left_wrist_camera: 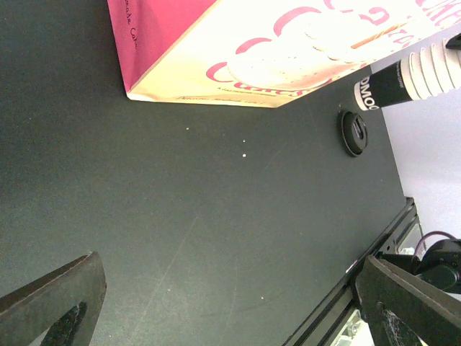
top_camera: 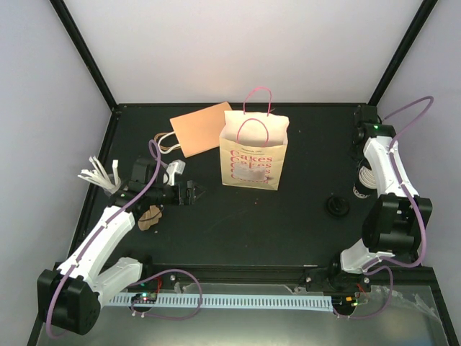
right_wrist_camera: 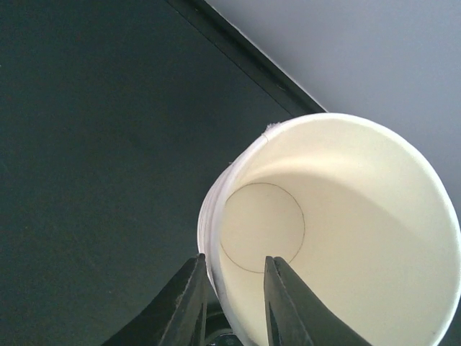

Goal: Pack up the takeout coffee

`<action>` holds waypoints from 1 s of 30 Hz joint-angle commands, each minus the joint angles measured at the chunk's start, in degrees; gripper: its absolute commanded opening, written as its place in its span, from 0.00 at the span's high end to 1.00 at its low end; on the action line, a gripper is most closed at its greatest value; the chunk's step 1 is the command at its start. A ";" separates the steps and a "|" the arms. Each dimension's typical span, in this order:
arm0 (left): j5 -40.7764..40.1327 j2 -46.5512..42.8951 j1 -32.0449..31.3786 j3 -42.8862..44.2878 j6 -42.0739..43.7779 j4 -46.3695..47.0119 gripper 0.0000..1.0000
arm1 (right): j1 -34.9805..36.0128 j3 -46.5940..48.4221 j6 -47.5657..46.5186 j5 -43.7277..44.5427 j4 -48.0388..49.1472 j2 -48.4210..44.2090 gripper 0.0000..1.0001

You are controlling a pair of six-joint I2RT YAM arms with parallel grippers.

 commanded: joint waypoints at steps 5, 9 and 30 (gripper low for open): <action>1.26 -0.16 -0.28 -0.16 0.77 1.30 0.01 | -0.52 0.03 0.78 1.12 1.20 -1.29 0.90; 1.15 -0.16 -0.28 -0.12 0.82 1.28 0.01 | -0.51 1.20 0.50 1.97 -0.25 -1.77 0.96; 1.13 0.33 -0.28 -0.03 0.76 1.30 0.01 | 0.97 8.34 -1.60 0.58 -6.74 -1.75 0.99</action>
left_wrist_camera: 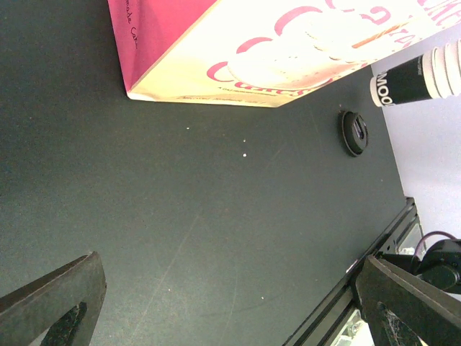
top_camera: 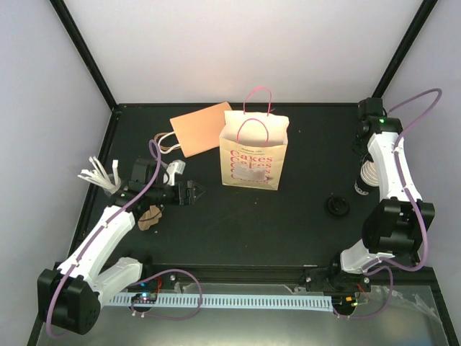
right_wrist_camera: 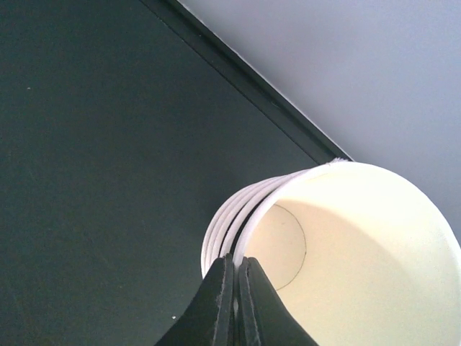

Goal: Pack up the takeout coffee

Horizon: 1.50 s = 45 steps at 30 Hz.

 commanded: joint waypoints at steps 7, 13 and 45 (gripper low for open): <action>1.14 0.52 -0.28 0.09 0.68 1.35 0.01 | 4.71 2.55 -3.40 -1.15 -2.40 -0.86 0.99; 1.15 0.52 -0.28 0.02 0.81 1.18 0.01 | 5.25 3.17 -4.44 -1.67 -2.26 -1.56 0.99; 1.16 -0.03 -0.28 0.19 1.08 0.53 0.01 | 16.86 10.20 -6.00 8.73 -5.44 6.35 0.99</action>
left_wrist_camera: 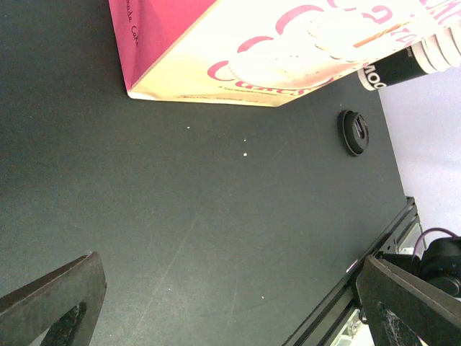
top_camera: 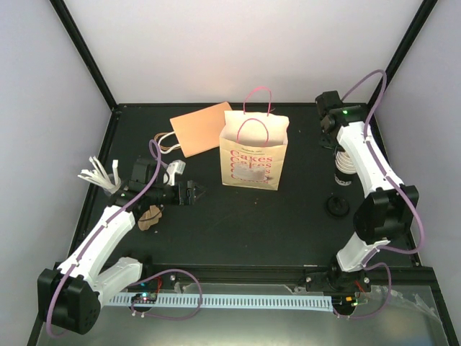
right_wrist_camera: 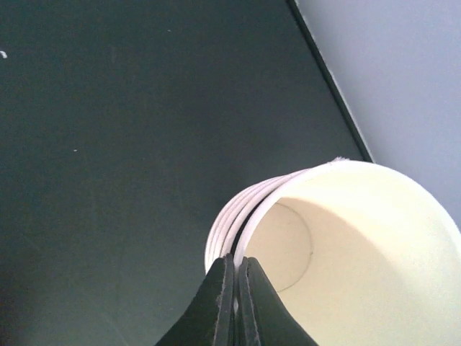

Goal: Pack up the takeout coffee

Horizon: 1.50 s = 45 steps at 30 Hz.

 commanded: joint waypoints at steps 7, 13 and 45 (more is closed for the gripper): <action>1.00 -0.02 -0.28 0.20 1.09 0.32 0.01 | -3.57 0.06 -4.38 -4.89 7.43 -0.82 0.99; 0.82 0.18 -0.28 0.37 1.23 0.34 0.01 | -2.33 3.18 -5.01 -6.11 3.32 3.06 0.99; 0.51 0.67 -0.28 0.71 1.44 -0.27 0.01 | 2.11 5.78 -7.66 -2.47 3.17 1.35 0.99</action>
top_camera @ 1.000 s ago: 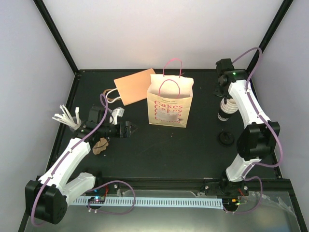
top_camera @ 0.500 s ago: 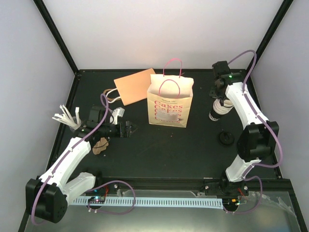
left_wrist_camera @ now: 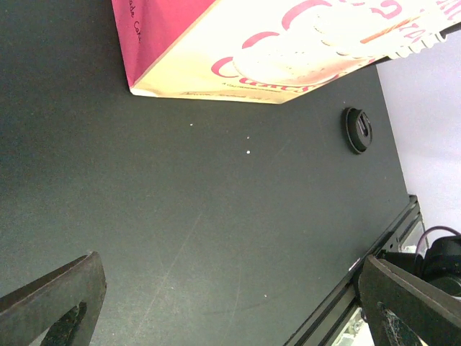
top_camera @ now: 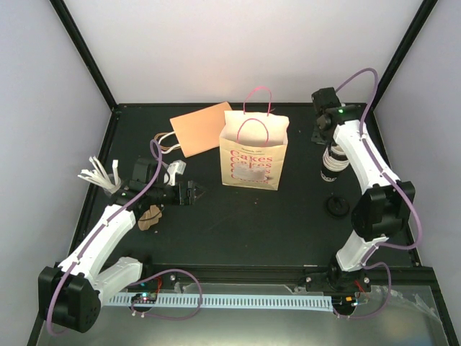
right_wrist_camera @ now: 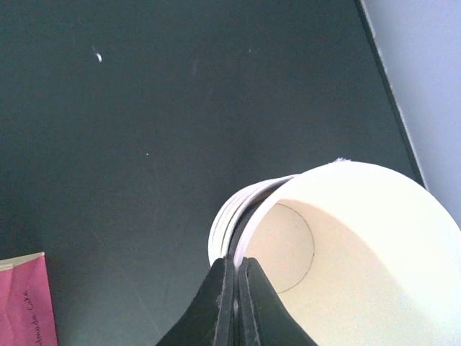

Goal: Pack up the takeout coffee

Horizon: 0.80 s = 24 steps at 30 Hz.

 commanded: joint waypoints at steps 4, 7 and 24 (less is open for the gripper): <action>0.55 0.23 -0.28 0.91 1.20 -0.48 0.01 | 1.70 12.60 -0.62 6.73 -9.92 -1.48 0.99; 0.37 0.13 -0.28 0.82 1.16 -0.43 0.01 | 3.58 15.94 -0.47 7.01 -13.58 -2.52 0.99; 0.00 0.61 -0.45 0.89 1.12 -0.41 0.01 | 22.24 -13.39 8.84 -7.48 -11.71 -29.23 0.99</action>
